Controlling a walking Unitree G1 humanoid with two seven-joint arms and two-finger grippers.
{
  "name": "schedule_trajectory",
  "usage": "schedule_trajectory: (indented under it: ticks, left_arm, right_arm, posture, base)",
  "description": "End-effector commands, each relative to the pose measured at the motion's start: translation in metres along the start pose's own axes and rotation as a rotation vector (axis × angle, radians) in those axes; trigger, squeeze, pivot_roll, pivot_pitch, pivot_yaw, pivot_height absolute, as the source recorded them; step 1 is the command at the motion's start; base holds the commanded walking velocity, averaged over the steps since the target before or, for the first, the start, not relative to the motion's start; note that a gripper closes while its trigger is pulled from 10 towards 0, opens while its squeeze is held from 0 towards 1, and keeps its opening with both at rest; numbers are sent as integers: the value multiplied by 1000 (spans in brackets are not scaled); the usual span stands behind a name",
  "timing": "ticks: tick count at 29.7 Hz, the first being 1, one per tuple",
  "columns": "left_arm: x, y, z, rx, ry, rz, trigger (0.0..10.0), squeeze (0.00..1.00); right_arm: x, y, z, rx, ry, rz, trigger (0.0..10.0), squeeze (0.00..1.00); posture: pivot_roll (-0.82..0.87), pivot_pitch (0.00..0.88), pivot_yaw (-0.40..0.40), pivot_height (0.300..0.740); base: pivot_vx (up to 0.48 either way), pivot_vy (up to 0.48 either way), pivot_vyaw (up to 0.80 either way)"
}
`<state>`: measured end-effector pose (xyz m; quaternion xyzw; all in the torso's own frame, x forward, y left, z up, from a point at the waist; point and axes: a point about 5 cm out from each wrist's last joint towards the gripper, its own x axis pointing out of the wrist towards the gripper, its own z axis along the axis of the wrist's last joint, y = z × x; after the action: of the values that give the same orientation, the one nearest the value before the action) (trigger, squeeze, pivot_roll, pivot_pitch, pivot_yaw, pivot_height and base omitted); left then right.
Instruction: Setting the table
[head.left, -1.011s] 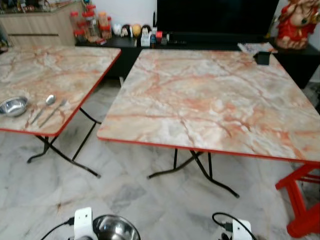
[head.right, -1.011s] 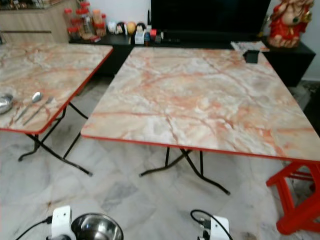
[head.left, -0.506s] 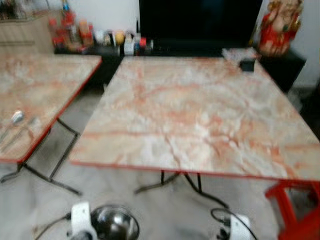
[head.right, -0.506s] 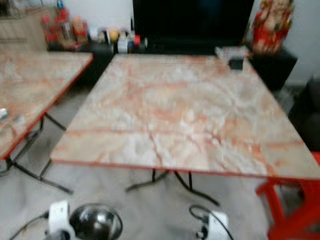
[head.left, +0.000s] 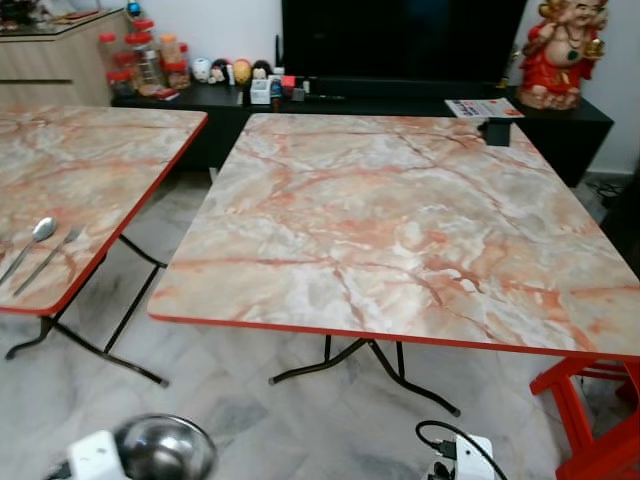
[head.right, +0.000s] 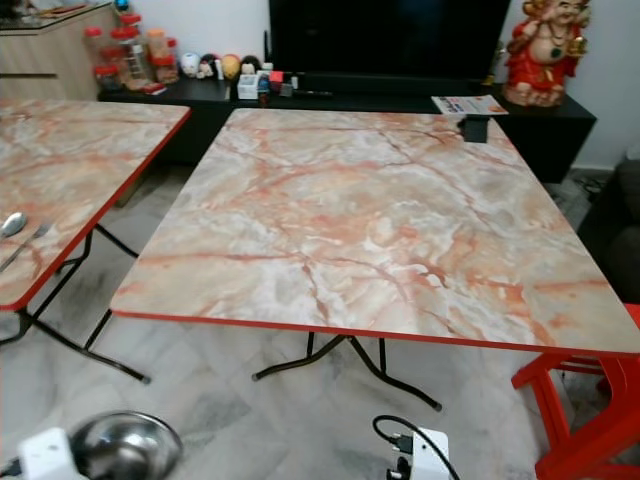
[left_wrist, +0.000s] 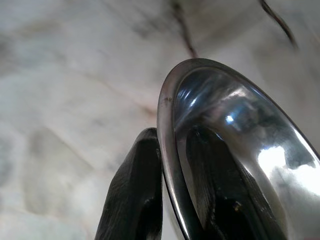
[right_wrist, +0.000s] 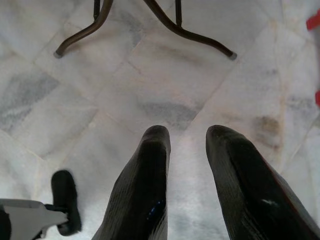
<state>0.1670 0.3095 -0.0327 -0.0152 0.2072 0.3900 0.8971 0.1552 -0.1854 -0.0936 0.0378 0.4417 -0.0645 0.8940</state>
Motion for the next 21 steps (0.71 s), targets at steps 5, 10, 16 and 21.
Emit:
schedule_trajectory:
  ticks: [5, 10, 16, 21]
  left_arm:
    - [8, -3, 65, -15, -353, 119, 10000, 0]
    - [4, -13, 99, -52, -501, 124, 10000, 0]
    - [-11, -33, 162, -87, -742, 117, 10000, 0]
    - [-34, -62, 219, -84, -944, -7, 10000, 0]
  right_arm:
    - [4, -1, 15, -32, -19, 11, 10000, 0]
    - [5, -1, 18, -36, -26, 12, 10000, 0]
    - [4, -1, 16, -38, -21, 13, 10000, 0]
    - [4, -2, 13, -34, -15, 8, 10000, 0]
  posture:
    - [104, 0, -79, 740]
    - [104, 0, -78, 740]
    - [100, 0, -77, 740]
    - [90, 0, -64, 740]
  base:
    - [0, 0, 0]
    - [0, 0, 0]
    - [0, 0, 0]
    - [0, 0, 0]
